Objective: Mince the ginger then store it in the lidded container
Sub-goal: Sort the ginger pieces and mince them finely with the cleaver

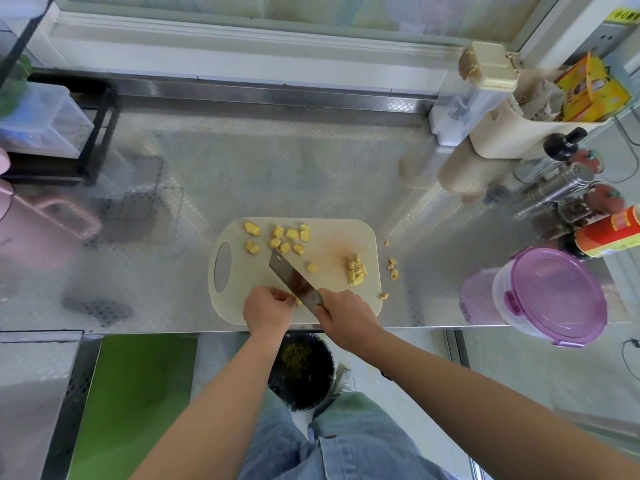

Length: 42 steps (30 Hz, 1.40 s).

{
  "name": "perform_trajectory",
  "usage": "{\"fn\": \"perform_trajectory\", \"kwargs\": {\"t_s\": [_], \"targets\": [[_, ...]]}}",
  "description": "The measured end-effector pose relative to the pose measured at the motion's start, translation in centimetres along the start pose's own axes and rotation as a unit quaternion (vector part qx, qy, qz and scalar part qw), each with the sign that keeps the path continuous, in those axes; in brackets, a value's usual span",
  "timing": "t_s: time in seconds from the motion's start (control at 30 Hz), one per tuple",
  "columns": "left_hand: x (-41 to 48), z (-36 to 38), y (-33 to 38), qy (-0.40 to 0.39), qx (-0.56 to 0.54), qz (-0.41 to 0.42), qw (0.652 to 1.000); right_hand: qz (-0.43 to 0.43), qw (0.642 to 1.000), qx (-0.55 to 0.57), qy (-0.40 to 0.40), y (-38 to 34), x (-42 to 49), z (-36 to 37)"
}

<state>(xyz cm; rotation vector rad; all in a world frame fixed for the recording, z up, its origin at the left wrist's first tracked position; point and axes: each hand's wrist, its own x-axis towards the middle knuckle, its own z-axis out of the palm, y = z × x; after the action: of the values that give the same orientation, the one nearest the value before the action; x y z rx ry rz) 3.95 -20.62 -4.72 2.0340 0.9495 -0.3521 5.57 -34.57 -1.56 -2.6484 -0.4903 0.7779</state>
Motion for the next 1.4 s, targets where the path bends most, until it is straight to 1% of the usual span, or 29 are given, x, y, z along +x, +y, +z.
{"fn": "perform_trajectory", "kwargs": {"t_s": [0.2,0.47,0.73,0.9,1.2,1.4], "targets": [[0.0,0.0,0.0,-0.001,0.009,0.007,1.0,0.002,1.0,-0.012,-0.015,-0.6,0.3,-0.2],[0.1,-0.1,0.2,0.001,0.017,0.015,1.0,0.002,0.999,-0.053,-0.012,-1.4,0.7,-0.3],[-0.2,-0.2,0.4,0.002,0.006,0.013,1.0,-0.028,0.996,-0.082,-0.012,-0.9,0.7,-0.6],[-0.2,-0.2,0.5,0.007,0.006,0.004,1.0,-0.031,0.996,-0.08,-0.021,-0.6,0.9,-0.4],[-0.3,-0.2,0.5,-0.003,0.009,0.006,1.0,-0.045,0.997,-0.057,-0.003,-1.1,1.8,0.1],[-0.2,-0.2,0.3,-0.005,0.016,0.01,1.0,-0.02,0.999,-0.016,0.022,-0.8,1.9,0.4]]}}
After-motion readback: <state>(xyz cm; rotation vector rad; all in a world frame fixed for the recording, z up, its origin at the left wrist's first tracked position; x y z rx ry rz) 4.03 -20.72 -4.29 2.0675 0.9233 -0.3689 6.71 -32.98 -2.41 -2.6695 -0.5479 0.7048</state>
